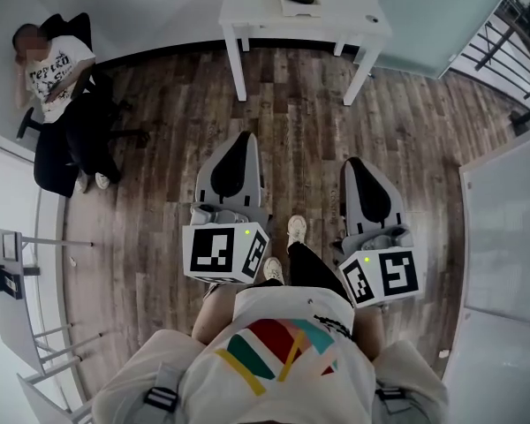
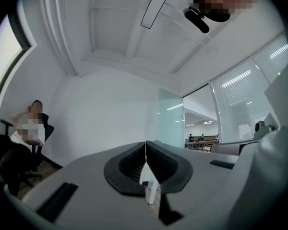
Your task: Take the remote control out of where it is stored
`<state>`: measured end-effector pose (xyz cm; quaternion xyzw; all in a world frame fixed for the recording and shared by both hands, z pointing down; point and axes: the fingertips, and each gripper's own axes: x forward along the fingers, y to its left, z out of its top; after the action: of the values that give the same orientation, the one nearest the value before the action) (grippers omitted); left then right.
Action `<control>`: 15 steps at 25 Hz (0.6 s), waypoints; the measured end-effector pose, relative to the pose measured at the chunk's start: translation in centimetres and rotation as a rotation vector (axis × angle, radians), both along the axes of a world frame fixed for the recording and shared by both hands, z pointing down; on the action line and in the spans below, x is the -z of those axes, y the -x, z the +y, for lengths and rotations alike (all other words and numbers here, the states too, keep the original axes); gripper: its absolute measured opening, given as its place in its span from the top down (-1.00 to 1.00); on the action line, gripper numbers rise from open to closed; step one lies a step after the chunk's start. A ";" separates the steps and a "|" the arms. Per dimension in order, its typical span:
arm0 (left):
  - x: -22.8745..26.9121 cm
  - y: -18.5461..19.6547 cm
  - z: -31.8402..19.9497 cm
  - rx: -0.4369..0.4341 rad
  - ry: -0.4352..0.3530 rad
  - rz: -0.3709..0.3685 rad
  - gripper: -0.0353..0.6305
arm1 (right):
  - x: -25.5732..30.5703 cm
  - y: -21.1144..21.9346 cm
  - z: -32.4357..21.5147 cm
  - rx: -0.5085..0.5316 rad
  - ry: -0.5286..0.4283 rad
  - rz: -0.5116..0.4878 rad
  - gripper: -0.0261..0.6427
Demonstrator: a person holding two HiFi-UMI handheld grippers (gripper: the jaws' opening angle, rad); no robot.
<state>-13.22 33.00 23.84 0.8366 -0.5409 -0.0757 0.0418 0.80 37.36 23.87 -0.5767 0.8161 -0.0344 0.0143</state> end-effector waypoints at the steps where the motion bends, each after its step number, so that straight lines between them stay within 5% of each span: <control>1: -0.1 -0.1 -0.3 0.000 0.000 -0.006 0.87 | -0.1 0.0 -0.4 -0.002 0.000 -0.006 0.92; 15: -0.8 -2.6 -11.4 -0.014 -0.017 -0.058 0.87 | -1.5 -1.9 -11.8 0.015 -0.006 -0.026 0.92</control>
<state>-10.60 21.59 24.68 0.8426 -0.5352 -0.0555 0.0198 2.70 25.55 25.32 -0.5701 0.8202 -0.0398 0.0264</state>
